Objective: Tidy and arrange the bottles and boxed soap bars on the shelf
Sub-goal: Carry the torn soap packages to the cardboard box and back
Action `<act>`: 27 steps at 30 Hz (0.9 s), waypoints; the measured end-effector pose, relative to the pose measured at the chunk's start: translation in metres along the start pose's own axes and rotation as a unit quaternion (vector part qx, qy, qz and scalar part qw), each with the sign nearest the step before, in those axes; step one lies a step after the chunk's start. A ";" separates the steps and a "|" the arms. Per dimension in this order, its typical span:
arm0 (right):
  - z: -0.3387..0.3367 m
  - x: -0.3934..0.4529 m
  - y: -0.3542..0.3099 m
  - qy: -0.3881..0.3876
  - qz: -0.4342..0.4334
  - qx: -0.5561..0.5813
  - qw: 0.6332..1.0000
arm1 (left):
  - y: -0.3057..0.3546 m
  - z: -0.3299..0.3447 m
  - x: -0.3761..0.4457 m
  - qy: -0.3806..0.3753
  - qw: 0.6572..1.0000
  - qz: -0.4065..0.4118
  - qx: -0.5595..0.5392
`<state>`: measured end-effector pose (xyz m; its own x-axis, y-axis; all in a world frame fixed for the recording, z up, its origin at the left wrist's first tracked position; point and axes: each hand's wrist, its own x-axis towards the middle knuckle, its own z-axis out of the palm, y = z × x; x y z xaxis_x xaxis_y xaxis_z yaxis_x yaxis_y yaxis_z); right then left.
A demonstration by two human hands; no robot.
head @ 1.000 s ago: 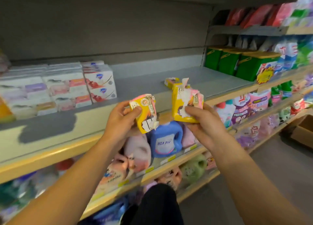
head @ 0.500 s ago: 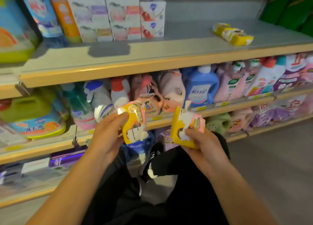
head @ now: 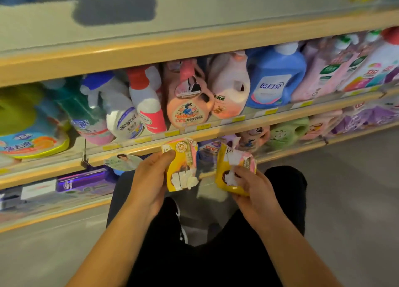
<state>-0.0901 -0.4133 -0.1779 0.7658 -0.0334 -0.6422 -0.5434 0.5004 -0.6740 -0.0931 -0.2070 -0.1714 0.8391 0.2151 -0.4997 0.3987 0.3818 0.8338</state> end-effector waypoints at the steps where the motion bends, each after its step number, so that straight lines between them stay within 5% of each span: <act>1: -0.003 0.008 -0.004 0.006 0.004 0.001 1.000 | 0.000 0.008 0.009 0.005 1.000 -0.009 0.006; 10: -0.034 0.046 -0.092 0.108 0.023 0.023 0.994 | 0.034 0.134 0.060 0.000 0.991 -0.076 0.108; 21: -0.098 -0.085 -0.284 0.227 -0.016 0.114 0.967 | 0.148 0.325 -0.015 -0.155 0.950 -0.110 0.248; 27: -0.169 -0.120 -0.353 0.220 -0.039 0.130 0.966 | 0.148 0.435 -0.051 -0.161 0.952 -0.113 0.232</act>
<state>-0.0486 -0.7325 0.0758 0.5496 -0.4149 -0.7251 -0.3423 0.6799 -0.6485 0.0842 -0.5529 0.0798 0.7520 -0.1408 -0.6440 0.6413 -0.0696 0.7641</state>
